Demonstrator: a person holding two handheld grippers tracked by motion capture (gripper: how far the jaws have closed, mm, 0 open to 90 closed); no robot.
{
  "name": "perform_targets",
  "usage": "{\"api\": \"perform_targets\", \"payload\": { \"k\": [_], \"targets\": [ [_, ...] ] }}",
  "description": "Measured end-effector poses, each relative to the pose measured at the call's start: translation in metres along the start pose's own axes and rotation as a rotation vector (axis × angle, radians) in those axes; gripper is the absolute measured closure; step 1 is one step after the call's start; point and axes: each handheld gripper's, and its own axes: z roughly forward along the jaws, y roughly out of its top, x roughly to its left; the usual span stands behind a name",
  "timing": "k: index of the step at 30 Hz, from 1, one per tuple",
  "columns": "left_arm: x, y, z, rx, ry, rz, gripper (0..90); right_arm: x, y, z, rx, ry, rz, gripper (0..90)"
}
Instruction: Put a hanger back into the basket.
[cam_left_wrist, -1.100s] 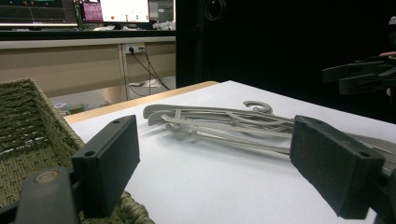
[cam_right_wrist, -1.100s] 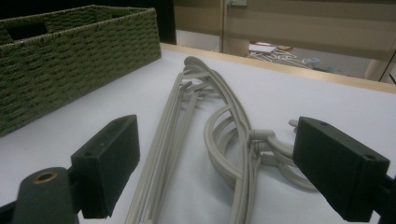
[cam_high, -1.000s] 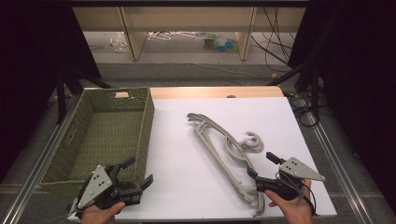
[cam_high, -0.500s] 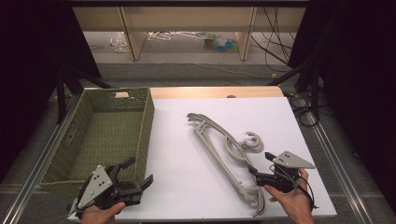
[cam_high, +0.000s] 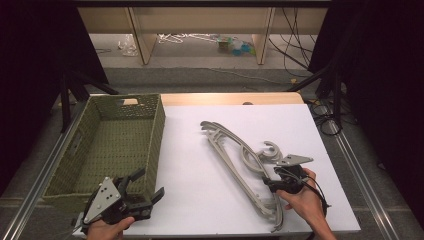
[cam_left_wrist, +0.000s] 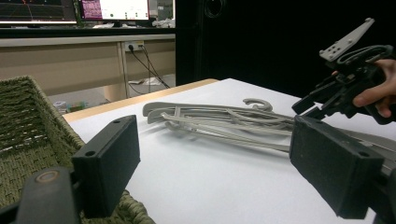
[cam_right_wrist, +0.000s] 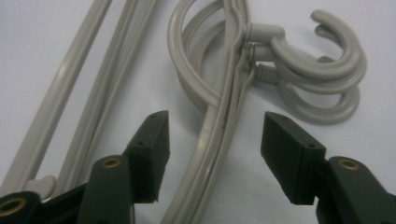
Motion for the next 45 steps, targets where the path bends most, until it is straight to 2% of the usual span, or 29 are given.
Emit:
{"api": "perform_targets", "payload": {
  "k": [4, 6, 7, 10, 11, 12, 15, 17, 19, 20, 21, 22, 23, 25, 27, 29, 30, 31, 33, 35, 39, 40, 41, 42, 44, 45],
  "targets": [
    [0.000, 0.000, 0.000, -0.002, -0.001, 0.002, 16.1, -0.004, 0.004, 0.012, 0.052, 0.003, -0.018, 48.9],
    [0.001, 0.000, 0.000, -0.001, 0.000, 0.003, 16.1, -0.002, 0.006, 0.016, 0.070, 0.006, 0.001, 52.0],
    [0.001, 0.000, 0.000, -0.002, 0.000, 0.003, 16.1, -0.003, 0.007, 0.018, 0.071, -0.001, -0.021, 54.3],
    [0.000, 0.000, 0.000, -0.002, 0.000, 0.002, 16.1, -0.003, 0.009, 0.020, 0.081, 0.002, -0.014, 58.1],
    [0.000, 0.000, 0.000, -0.001, 0.000, 0.002, 16.1, -0.006, 0.009, 0.024, 0.061, -0.003, -0.036, 62.1],
    [0.000, 0.000, 0.000, -0.001, -0.001, 0.004, 16.1, -0.006, 0.009, 0.024, 0.061, -0.003, -0.036, 62.1],
    [0.000, 0.000, 0.000, 0.000, -0.001, 0.002, 16.1, -0.005, 0.011, 0.024, 0.088, 0.017, -0.016, 64.9],
    [0.000, 0.000, 0.000, -0.001, -0.001, -0.001, 16.1, -0.004, 0.013, 0.023, 0.112, 0.021, 0.027, 67.2],
    [0.000, 0.000, 0.000, -0.001, -0.001, 0.002, 16.1, -0.004, 0.013, 0.024, 0.100, 0.016, 0.023, 68.9],
    [0.000, 0.000, 0.000, 0.000, -0.001, 0.003, 16.1, -0.005, 0.014, 0.022, 0.118, 0.020, 0.014, 71.8],
    [0.000, 0.000, 0.000, -0.001, -0.002, 0.002, 16.1, -0.006, 0.014, 0.022, 0.106, 0.012, 0.014, 72.0],
    [0.000, 0.000, -0.001, -0.002, -0.002, 0.002, 16.1, -0.006, 0.015, 0.020, 0.104, 0.013, 0.036, 72.7],
    [0.000, 0.000, 0.000, -0.002, -0.003, 0.003, 16.1, -0.007, 0.015, 0.020, 0.088, 0.007, 0.024, 73.1],
    [0.000, 0.001, -0.001, -0.002, -0.002, 0.003, 16.1, -0.008, 0.016, 0.018, 0.080, -0.001, 0.040, 74.3],
    [0.000, 0.001, -0.001, -0.002, -0.002, 0.003, 16.1, -0.009, 0.016, 0.016, 0.085, 0.000, 0.030, 74.9],
    [0.000, 0.001, -0.001, -0.003, -0.003, 0.005, 16.1, -0.014, 0.019, 0.011, 0.035, 0.007, -0.023, 76.3],
    [0.000, 0.001, -0.001, -0.003, -0.003, 0.005, 16.2, -0.014, 0.019, 0.011, 0.035, 0.007, -0.023, 76.3],
    [0.000, 0.001, -0.001, -0.003, -0.003, 0.005, 16.2, -0.013, 0.020, 0.009, 0.022, 0.009, 0.006, 76.7],
    [0.000, 0.001, -0.001, -0.003, -0.003, 0.006, 16.1, -0.016, 0.023, 0.003, -0.007, 0.019, -0.011, 77.9],
    [0.001, 0.001, -0.001, -0.004, -0.003, 0.006, 16.1, -0.019, 0.024, -0.002, -0.059, 0.032, -0.025, 79.0],
    [0.001, 0.001, -0.001, -0.005, -0.002, 0.005, 16.1, -0.020, 0.026, -0.007, -0.075, 0.059, -0.001, 79.8],
    [0.001, 0.001, -0.001, -0.005, -0.002, 0.006, 16.1, -0.020, 0.026, -0.009, -0.093, 0.076, 0.005, 80.6],
    [0.000, 0.002, -0.001, -0.006, 0.000, 0.003, 16.1, -0.021, 0.026, -0.010, -0.105, 0.063, -0.012, 80.9],
    [0.000, 0.002, -0.001, -0.007, 0.002, 0.000, 16.1, -0.020, 0.026, -0.012, -0.104, 0.066, 0.007, 81.3],
    [0.000, 0.002, -0.001, -0.007, 0.002, 0.000, 16.1, -0.019, 0.027, -0.016, -0.119, 0.073, -0.001, 81.7],
    [0.000, 0.002, -0.001, -0.007, 0.001, 0.002, 16.2, -0.018, 0.028, -0.018, -0.130, 0.073, -0.020, 81.8]
  ]
}}
